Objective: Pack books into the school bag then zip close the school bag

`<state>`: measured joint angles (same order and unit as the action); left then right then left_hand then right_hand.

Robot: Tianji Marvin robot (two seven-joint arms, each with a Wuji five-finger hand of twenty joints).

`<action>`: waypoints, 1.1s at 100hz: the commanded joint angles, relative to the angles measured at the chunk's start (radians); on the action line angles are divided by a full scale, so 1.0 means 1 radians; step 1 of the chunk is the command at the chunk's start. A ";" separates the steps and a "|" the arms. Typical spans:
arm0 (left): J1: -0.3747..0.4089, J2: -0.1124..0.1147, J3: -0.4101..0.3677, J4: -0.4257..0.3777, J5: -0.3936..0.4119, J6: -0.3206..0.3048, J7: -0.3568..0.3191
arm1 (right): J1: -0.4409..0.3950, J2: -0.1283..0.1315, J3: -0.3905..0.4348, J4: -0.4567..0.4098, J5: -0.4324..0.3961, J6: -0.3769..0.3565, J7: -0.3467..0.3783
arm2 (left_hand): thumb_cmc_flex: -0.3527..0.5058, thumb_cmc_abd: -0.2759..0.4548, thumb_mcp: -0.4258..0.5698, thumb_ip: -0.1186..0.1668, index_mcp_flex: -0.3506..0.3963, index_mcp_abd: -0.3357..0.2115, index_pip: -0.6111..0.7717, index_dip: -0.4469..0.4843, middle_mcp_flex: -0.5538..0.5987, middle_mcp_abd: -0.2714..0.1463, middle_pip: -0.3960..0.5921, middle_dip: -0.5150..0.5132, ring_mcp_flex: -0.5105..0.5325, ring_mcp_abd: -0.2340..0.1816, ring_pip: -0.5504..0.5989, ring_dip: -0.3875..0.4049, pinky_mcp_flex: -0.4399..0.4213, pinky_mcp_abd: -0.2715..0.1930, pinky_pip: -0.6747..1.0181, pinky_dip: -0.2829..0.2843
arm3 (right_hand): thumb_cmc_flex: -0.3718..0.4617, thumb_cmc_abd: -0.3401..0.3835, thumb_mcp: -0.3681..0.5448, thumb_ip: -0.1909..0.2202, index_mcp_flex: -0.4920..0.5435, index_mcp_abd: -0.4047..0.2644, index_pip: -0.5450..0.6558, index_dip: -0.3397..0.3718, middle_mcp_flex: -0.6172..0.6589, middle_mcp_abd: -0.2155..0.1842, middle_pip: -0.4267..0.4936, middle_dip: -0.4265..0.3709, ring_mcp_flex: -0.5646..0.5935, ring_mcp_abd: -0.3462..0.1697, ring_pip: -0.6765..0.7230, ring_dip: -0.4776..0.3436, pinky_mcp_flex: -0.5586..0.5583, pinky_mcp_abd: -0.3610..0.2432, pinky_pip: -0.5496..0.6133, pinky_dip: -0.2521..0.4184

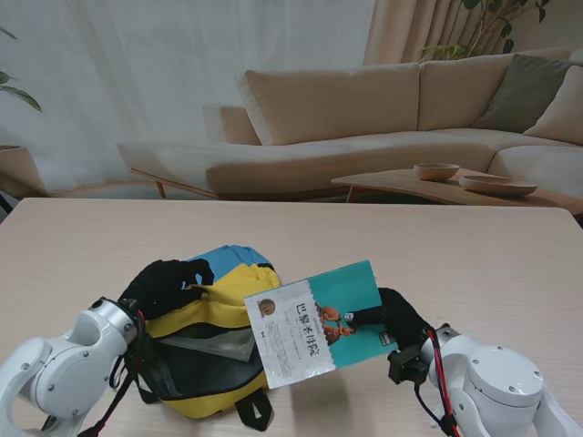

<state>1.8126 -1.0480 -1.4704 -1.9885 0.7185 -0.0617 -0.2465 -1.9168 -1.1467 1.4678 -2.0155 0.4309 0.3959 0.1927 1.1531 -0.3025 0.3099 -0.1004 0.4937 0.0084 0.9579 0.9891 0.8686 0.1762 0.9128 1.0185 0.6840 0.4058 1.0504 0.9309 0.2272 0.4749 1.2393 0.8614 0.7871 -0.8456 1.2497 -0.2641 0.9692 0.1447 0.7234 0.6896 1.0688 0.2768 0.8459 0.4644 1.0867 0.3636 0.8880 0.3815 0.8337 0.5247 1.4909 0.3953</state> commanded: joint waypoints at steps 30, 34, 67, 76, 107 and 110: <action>-0.018 -0.021 -0.019 -0.028 -0.048 0.025 0.040 | 0.047 -0.020 -0.103 0.006 -0.015 0.168 -0.031 | 0.037 0.033 0.140 -0.005 0.037 -0.073 0.211 0.138 0.057 -0.044 0.078 0.017 0.044 0.005 0.052 0.023 0.028 0.048 0.070 0.042 | 0.121 0.089 0.140 0.016 0.192 -0.146 0.213 0.104 0.047 0.025 0.046 -0.010 0.116 0.023 0.084 0.006 0.056 0.039 0.055 0.012; -0.019 -0.022 -0.020 -0.029 -0.060 0.024 0.042 | 0.054 -0.025 -0.116 0.006 -0.013 0.186 -0.050 | 0.036 0.033 0.141 -0.007 0.035 -0.072 0.212 0.137 0.057 -0.044 0.079 0.015 0.046 0.005 0.053 0.022 0.030 0.049 0.071 0.042 | 0.121 0.088 0.140 0.016 0.192 -0.146 0.214 0.103 0.048 0.027 0.046 -0.012 0.119 0.024 0.083 0.004 0.060 0.040 0.054 0.011; -0.015 -0.030 -0.027 -0.051 -0.110 0.014 0.072 | 0.115 -0.087 -0.187 0.019 0.083 0.332 -0.215 | 0.041 0.039 0.133 -0.021 0.022 -0.068 0.227 0.127 0.054 -0.048 0.095 -0.003 0.057 -0.002 0.059 0.017 0.043 0.051 0.075 0.046 | 0.119 0.095 0.142 0.010 0.180 -0.138 0.213 0.084 0.049 0.032 0.042 -0.033 0.130 0.026 0.065 -0.010 0.078 0.046 0.045 -0.008; -0.012 -0.032 -0.027 -0.055 -0.118 0.013 0.079 | 0.127 -0.106 -0.201 0.026 0.113 0.362 -0.262 | 0.043 0.040 0.132 -0.022 0.021 -0.067 0.230 0.126 0.054 -0.048 0.098 -0.006 0.058 -0.001 0.059 0.016 0.045 0.052 0.075 0.047 | 0.118 0.098 0.140 0.009 0.175 -0.139 0.212 0.079 0.046 0.032 0.040 -0.038 0.131 0.025 0.063 -0.011 0.078 0.046 0.046 -0.011; -0.005 -0.033 -0.019 -0.061 -0.142 0.003 0.083 | 0.183 -0.175 -0.266 0.055 0.212 0.423 -0.443 | 0.046 0.042 0.129 -0.023 0.022 -0.066 0.234 0.125 0.054 -0.049 0.103 -0.015 0.060 -0.001 0.059 0.013 0.046 0.053 0.074 0.046 | 0.116 0.115 0.131 0.006 0.154 -0.132 0.210 0.051 0.038 0.034 0.034 -0.061 0.122 0.026 0.039 -0.022 0.073 0.040 0.038 -0.025; -0.003 -0.032 -0.018 -0.063 -0.140 0.003 0.080 | 0.188 -0.182 -0.273 0.057 0.225 0.425 -0.465 | 0.046 0.041 0.129 -0.024 0.021 -0.067 0.233 0.124 0.054 -0.049 0.102 -0.016 0.060 -0.001 0.059 0.013 0.046 0.054 0.074 0.046 | 0.115 0.117 0.130 0.006 0.152 -0.131 0.210 0.048 0.036 0.036 0.032 -0.064 0.120 0.026 0.037 -0.024 0.071 0.039 0.036 -0.027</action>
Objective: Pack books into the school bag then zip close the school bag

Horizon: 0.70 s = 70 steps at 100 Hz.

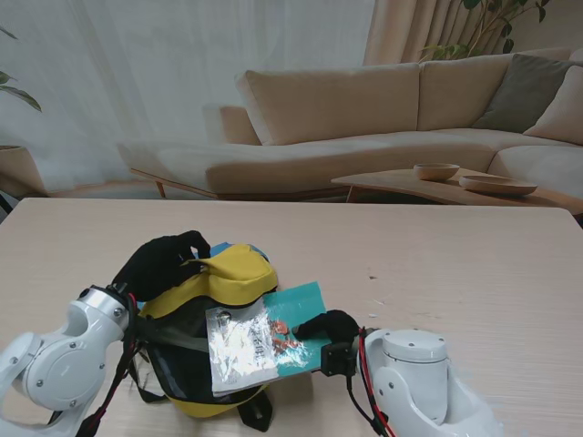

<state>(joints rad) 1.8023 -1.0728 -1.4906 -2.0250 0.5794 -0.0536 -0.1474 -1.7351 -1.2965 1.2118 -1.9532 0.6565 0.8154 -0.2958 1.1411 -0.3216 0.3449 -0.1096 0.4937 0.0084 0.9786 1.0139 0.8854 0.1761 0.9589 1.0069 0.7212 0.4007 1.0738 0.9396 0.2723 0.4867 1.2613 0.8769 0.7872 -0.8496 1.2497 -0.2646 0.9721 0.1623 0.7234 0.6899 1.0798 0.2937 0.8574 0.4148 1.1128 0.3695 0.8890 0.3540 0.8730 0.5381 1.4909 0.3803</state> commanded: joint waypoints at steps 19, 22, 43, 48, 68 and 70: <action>0.020 -0.004 0.005 -0.037 0.012 0.000 -0.036 | 0.041 -0.075 -0.066 0.007 0.086 0.008 -0.121 | 0.059 0.060 0.094 -0.013 0.021 -0.068 0.213 0.099 0.035 -0.047 0.052 -0.010 0.018 0.006 0.026 -0.001 -0.005 0.040 0.046 0.027 | 0.113 0.130 0.124 0.004 0.139 -0.149 0.214 0.031 0.022 0.016 0.019 -0.033 0.093 0.019 0.018 -0.004 0.031 0.022 0.026 -0.023; 0.022 -0.004 0.005 -0.038 0.014 0.001 -0.036 | 0.047 -0.081 -0.073 0.010 0.099 0.009 -0.139 | 0.058 0.061 0.094 -0.013 0.021 -0.068 0.213 0.099 0.035 -0.046 0.052 -0.011 0.018 0.006 0.025 -0.002 -0.005 0.040 0.046 0.027 | 0.113 0.136 0.120 0.003 0.135 -0.150 0.215 0.025 0.020 0.015 0.018 -0.039 0.091 0.016 0.011 -0.007 0.032 0.019 0.021 -0.029; 0.033 -0.003 0.004 -0.044 0.024 0.001 -0.040 | 0.098 -0.115 -0.134 0.045 0.216 -0.004 -0.297 | 0.059 0.061 0.094 -0.012 0.021 -0.068 0.213 0.099 0.034 -0.044 0.049 -0.013 0.016 0.008 0.022 -0.004 -0.007 0.039 0.044 0.025 | 0.110 0.148 0.112 0.002 0.115 -0.147 0.218 0.004 0.011 0.015 0.010 -0.060 0.084 0.014 -0.010 -0.016 0.029 0.011 0.006 -0.043; 0.036 -0.002 0.004 -0.045 0.025 0.000 -0.040 | 0.110 -0.122 -0.150 0.056 0.233 -0.014 -0.327 | 0.059 0.062 0.095 -0.012 0.021 -0.068 0.213 0.099 0.033 -0.044 0.048 -0.013 0.016 0.008 0.021 -0.004 -0.008 0.039 0.044 0.024 | 0.109 0.152 0.110 0.002 0.110 -0.146 0.220 -0.002 0.008 0.014 0.010 -0.065 0.082 0.012 -0.015 -0.018 0.029 0.008 0.004 -0.046; 0.046 -0.002 0.006 -0.049 0.027 -0.001 -0.039 | 0.161 -0.138 -0.217 0.101 0.313 -0.071 -0.442 | 0.059 0.060 0.093 -0.012 0.021 -0.067 0.212 0.098 0.034 -0.044 0.048 -0.013 0.015 0.006 0.020 -0.004 -0.009 0.039 0.044 0.023 | 0.109 0.157 0.107 0.000 0.105 -0.147 0.227 -0.013 0.004 0.010 0.012 -0.074 0.078 0.009 -0.023 -0.021 0.026 0.006 0.000 -0.053; 0.047 -0.002 0.007 -0.049 0.027 -0.001 -0.039 | 0.168 -0.139 -0.224 0.105 0.324 -0.080 -0.454 | 0.059 0.061 0.093 -0.011 0.021 -0.067 0.212 0.098 0.033 -0.044 0.048 -0.013 0.015 0.007 0.020 -0.004 -0.009 0.039 0.044 0.023 | 0.109 0.157 0.107 0.000 0.105 -0.147 0.227 -0.014 0.004 0.010 0.013 -0.074 0.078 0.009 -0.023 -0.021 0.026 0.006 -0.001 -0.054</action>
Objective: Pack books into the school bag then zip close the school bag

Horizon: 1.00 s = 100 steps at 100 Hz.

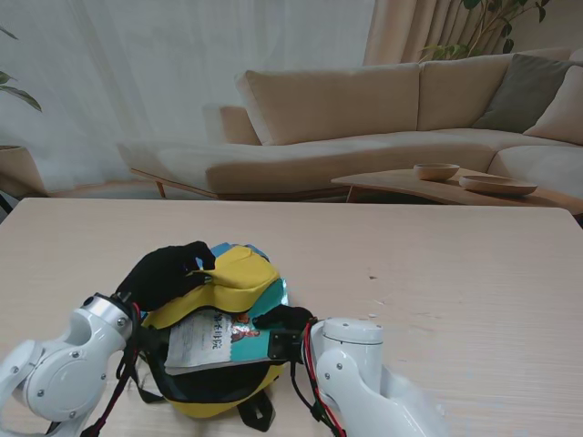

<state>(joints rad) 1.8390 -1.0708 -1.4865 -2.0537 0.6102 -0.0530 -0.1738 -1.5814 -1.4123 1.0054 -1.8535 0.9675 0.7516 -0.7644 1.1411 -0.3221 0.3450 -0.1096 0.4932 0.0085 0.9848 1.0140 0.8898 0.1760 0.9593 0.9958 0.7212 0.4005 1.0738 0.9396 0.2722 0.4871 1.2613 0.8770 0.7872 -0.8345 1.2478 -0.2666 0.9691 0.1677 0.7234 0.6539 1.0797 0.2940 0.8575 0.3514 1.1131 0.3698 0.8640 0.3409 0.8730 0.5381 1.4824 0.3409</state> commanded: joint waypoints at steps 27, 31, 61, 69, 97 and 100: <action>0.039 -0.006 -0.003 -0.038 0.007 -0.008 -0.001 | 0.108 -0.037 -0.097 0.080 0.127 -0.140 -0.130 | 0.059 0.061 0.093 -0.011 0.021 -0.067 0.206 0.098 0.028 -0.045 0.048 -0.002 0.014 0.007 0.020 -0.003 -0.009 0.038 0.045 0.022 | 0.108 0.148 0.103 -0.002 0.099 -0.158 0.235 0.014 -0.004 0.002 0.020 -0.013 0.073 0.000 -0.004 -0.010 0.022 -0.005 0.001 -0.023; 0.043 -0.006 -0.004 -0.041 0.010 -0.010 0.000 | 0.121 -0.041 -0.106 0.094 0.135 -0.156 -0.147 | 0.058 0.061 0.092 -0.011 0.021 -0.067 0.206 0.098 0.028 -0.046 0.048 -0.002 0.014 0.007 0.020 -0.003 -0.009 0.038 0.045 0.022 | 0.108 0.151 0.102 -0.003 0.095 -0.159 0.237 0.012 -0.006 0.001 0.020 -0.013 0.071 -0.003 -0.006 -0.011 0.020 -0.009 -0.001 -0.025; 0.061 -0.006 -0.001 -0.049 0.024 -0.020 0.005 | 0.187 -0.085 -0.142 0.175 0.118 -0.219 -0.239 | 0.059 0.060 0.093 -0.010 0.021 -0.067 0.206 0.098 0.027 -0.044 0.048 -0.002 0.012 0.008 0.019 -0.003 -0.013 0.038 0.043 0.020 | 0.107 0.170 0.086 -0.010 0.060 -0.167 0.272 -0.031 -0.030 -0.013 0.023 -0.010 0.048 -0.020 -0.021 -0.015 0.005 -0.034 -0.016 -0.041; 0.061 -0.004 -0.001 -0.050 0.026 -0.021 0.000 | 0.195 -0.098 -0.151 0.188 0.106 -0.227 -0.263 | 0.058 0.062 0.093 -0.010 0.021 -0.067 0.206 0.098 0.026 -0.044 0.048 -0.001 0.010 0.008 0.019 -0.002 -0.014 0.038 0.043 0.020 | 0.106 0.176 0.082 -0.013 0.044 -0.165 0.288 -0.063 -0.042 -0.013 0.012 -0.013 0.033 -0.022 -0.046 -0.022 -0.008 -0.045 -0.032 -0.050; 0.042 0.000 0.012 -0.043 0.025 -0.023 -0.023 | 0.202 -0.119 -0.172 0.207 0.076 -0.229 -0.272 | 0.058 0.061 0.091 -0.009 0.021 -0.067 0.206 0.098 0.026 -0.044 0.049 0.000 0.009 0.007 0.018 -0.001 -0.016 0.037 0.043 0.020 | 0.085 0.192 0.072 0.008 -0.022 -0.107 0.229 -0.280 -0.073 0.000 -0.145 -0.028 -0.018 -0.030 -0.240 -0.070 -0.064 -0.073 -0.147 -0.110; 0.039 0.001 0.015 -0.042 0.025 -0.023 -0.026 | 0.203 -0.121 -0.174 0.209 0.072 -0.230 -0.272 | 0.058 0.062 0.091 -0.010 0.021 -0.067 0.206 0.098 0.026 -0.045 0.049 -0.001 0.009 0.006 0.019 -0.001 -0.015 0.037 0.043 0.020 | 0.084 0.191 0.071 0.008 -0.026 -0.102 0.219 -0.295 -0.075 -0.001 -0.155 -0.030 -0.023 -0.034 -0.252 -0.073 -0.068 -0.078 -0.156 -0.115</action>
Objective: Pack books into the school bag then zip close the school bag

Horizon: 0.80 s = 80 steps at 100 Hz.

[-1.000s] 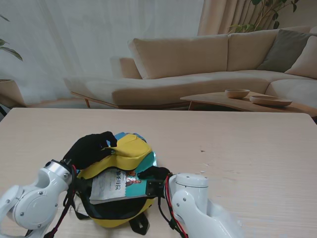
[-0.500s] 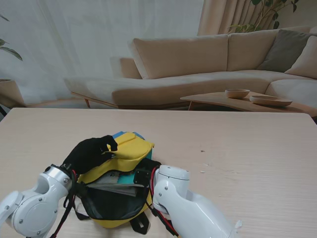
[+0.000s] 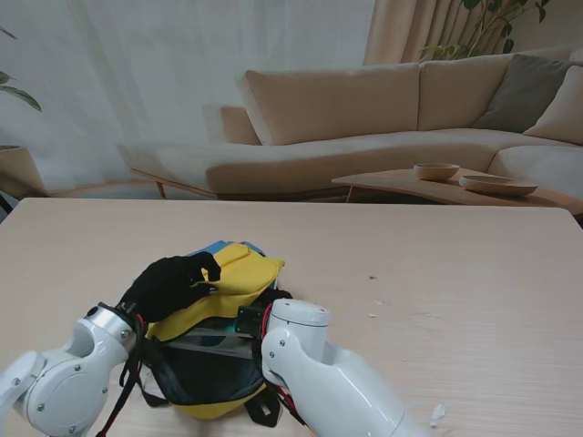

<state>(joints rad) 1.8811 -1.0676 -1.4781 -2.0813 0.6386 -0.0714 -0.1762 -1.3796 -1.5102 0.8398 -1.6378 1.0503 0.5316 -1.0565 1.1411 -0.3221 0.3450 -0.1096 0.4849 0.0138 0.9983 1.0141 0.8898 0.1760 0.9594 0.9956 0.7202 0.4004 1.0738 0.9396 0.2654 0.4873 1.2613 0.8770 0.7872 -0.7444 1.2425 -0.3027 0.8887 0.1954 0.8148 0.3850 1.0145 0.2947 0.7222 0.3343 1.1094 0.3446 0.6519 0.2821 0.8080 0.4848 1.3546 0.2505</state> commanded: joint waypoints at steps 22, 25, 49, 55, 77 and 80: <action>-0.016 0.001 0.018 -0.004 -0.010 0.003 -0.041 | 0.007 -0.038 -0.028 0.019 -0.025 -0.029 0.017 | 0.059 0.062 0.090 -0.009 0.029 -0.073 0.192 0.098 0.026 -0.044 0.050 0.000 0.009 0.008 0.018 0.000 -0.009 0.036 0.043 0.019 | 0.081 0.101 0.073 0.046 0.038 -0.109 0.079 -0.088 -0.030 -0.005 -0.065 -0.017 -0.046 -0.023 -0.108 -0.032 -0.020 -0.045 -0.084 -0.058; -0.016 0.001 0.019 -0.004 -0.011 0.004 -0.041 | 0.009 -0.041 -0.032 0.024 -0.026 -0.034 0.015 | 0.058 0.062 0.089 -0.009 0.029 -0.073 0.192 0.098 0.024 -0.044 0.049 -0.001 0.010 0.006 0.018 0.000 -0.009 0.036 0.043 0.019 | 0.080 0.101 0.073 0.047 0.038 -0.107 0.075 -0.093 -0.032 -0.005 -0.069 -0.017 -0.046 -0.023 -0.116 -0.034 -0.020 -0.048 -0.091 -0.063; -0.004 -0.001 0.010 -0.011 -0.011 0.001 -0.034 | 0.025 -0.063 -0.055 0.065 -0.040 -0.051 0.015 | 0.059 0.062 0.088 -0.008 0.029 -0.073 0.192 0.098 0.025 -0.044 0.050 -0.001 0.010 0.006 0.019 0.001 -0.010 0.036 0.043 0.019 | 0.078 0.110 0.066 0.049 0.020 -0.098 0.052 -0.113 -0.059 -0.008 -0.086 -0.016 -0.070 -0.033 -0.158 -0.044 -0.036 -0.063 -0.127 -0.085; -0.001 -0.001 0.008 -0.012 -0.010 0.000 -0.034 | 0.027 -0.069 -0.060 0.074 -0.047 -0.052 0.016 | 0.058 0.062 0.088 -0.008 0.029 -0.073 0.192 0.098 0.024 -0.045 0.050 -0.001 0.010 0.006 0.019 0.001 -0.009 0.036 0.043 0.019 | 0.077 0.116 0.061 0.051 0.012 -0.095 0.043 -0.120 -0.070 -0.010 -0.089 -0.013 -0.077 -0.038 -0.176 -0.048 -0.042 -0.068 -0.141 -0.095; 0.004 -0.001 0.004 -0.014 -0.011 -0.001 -0.032 | 0.026 -0.080 -0.064 0.089 -0.100 -0.034 0.054 | 0.058 0.063 0.088 -0.008 0.029 -0.073 0.192 0.098 0.025 -0.044 0.050 -0.001 0.009 0.007 0.018 0.001 -0.009 0.036 0.043 0.019 | 0.036 0.079 -0.004 0.063 -0.099 -0.059 -0.015 -0.163 -0.179 -0.004 -0.092 -0.001 -0.140 -0.045 -0.254 -0.062 -0.093 -0.085 -0.186 -0.116; 0.005 -0.002 0.003 -0.014 -0.011 -0.003 -0.029 | 0.022 -0.080 -0.061 0.087 -0.115 -0.018 0.068 | 0.058 0.062 0.087 -0.008 0.029 -0.073 0.192 0.098 0.025 -0.044 0.050 -0.001 0.010 0.007 0.018 0.001 -0.009 0.036 0.044 0.019 | 0.015 0.066 -0.029 0.078 -0.131 -0.048 -0.035 -0.166 -0.217 -0.006 -0.075 0.008 -0.156 -0.051 -0.269 -0.063 -0.103 -0.099 -0.192 -0.116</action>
<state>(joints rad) 1.8766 -1.0629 -1.4738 -2.0765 0.6320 -0.0692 -0.1927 -1.3461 -1.5749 0.7800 -1.5385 0.9561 0.4924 -1.0304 1.1411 -0.3221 0.3452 -0.1096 0.4844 0.0139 1.0033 1.0144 0.8901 0.1760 0.9603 0.9956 0.7201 0.4003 1.0738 0.9396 0.2652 0.4873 1.2613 0.8770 0.7964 -0.6699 1.2292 -0.3027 0.7930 0.2227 0.7951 0.2476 0.8552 0.2837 0.6343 0.3288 1.0064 0.2963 0.4364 0.2276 0.7142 0.4242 1.1734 0.1577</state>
